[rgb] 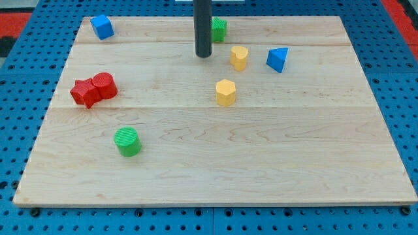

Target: Slide the green circle along with the blue triangle towards top right

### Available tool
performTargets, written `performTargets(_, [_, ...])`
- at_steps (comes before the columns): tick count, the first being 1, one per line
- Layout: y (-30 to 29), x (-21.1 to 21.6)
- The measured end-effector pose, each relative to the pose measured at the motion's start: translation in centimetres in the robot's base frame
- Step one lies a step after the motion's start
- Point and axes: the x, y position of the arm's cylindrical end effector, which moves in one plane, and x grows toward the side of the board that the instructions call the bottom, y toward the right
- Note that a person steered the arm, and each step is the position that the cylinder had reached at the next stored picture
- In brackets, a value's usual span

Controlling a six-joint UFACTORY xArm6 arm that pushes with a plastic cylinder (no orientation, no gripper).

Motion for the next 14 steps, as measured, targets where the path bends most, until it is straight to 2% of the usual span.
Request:
performTargets(1, [-1.4,5.3])
performTargets(2, [-8.8,8.7])
performTargets(3, [-12.7,15.3])
performTargets(4, [-18.4,16.8])
performTargets(5, [-16.3,21.3])
performTargets(6, [-8.1,20.2])
performTargets(7, [-2.8,16.6])
performTargets(8, [-6.1,13.9])
performTargets(12, [4.1,7.5])
performTargets(13, [5.6,4.4])
performTargets(14, [10.7,2.9])
